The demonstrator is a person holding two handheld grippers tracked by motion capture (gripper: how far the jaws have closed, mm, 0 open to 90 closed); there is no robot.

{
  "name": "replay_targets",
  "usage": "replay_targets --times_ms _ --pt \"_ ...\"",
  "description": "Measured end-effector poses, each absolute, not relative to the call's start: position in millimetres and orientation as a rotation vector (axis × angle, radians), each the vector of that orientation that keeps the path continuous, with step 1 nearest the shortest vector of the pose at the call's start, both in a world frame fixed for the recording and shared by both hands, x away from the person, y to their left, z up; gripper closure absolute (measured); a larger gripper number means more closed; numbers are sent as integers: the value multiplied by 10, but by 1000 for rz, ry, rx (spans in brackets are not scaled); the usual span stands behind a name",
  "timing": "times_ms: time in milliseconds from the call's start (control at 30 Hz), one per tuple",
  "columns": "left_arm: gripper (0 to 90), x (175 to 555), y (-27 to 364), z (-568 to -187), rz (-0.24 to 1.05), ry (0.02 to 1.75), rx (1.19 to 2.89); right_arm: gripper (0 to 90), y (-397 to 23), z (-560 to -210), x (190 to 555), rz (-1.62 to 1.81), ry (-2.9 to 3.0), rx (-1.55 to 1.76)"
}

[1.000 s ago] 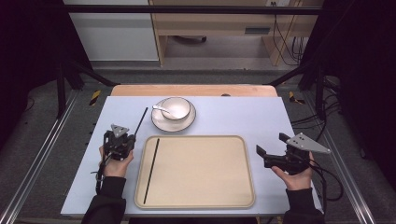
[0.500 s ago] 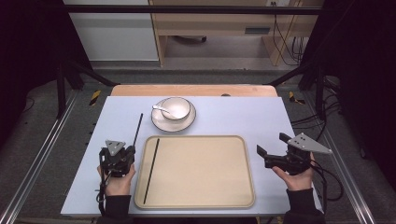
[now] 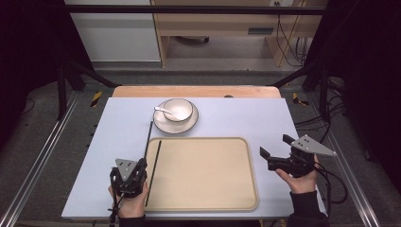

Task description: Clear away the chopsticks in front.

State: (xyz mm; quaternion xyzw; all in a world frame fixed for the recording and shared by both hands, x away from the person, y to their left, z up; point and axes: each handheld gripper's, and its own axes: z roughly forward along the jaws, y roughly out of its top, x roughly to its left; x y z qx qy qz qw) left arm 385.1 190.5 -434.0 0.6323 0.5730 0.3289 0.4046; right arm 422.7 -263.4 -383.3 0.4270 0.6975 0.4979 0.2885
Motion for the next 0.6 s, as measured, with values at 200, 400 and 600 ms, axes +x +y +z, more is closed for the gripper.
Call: replay_targets --times_ms 200,400,600 --pt "856 3808 1804 -4441 782 1445 1592 49 -2620 -3840 4231 1323 1867 1144" --pt "856 3788 1742 -4592 748 1467 1610 50 -2613 -3848 4237 1319 1870 1141" --pt "856 3775 1704 -4692 726 1483 1631 49 -2603 -3855 4239 1316 1875 1139"
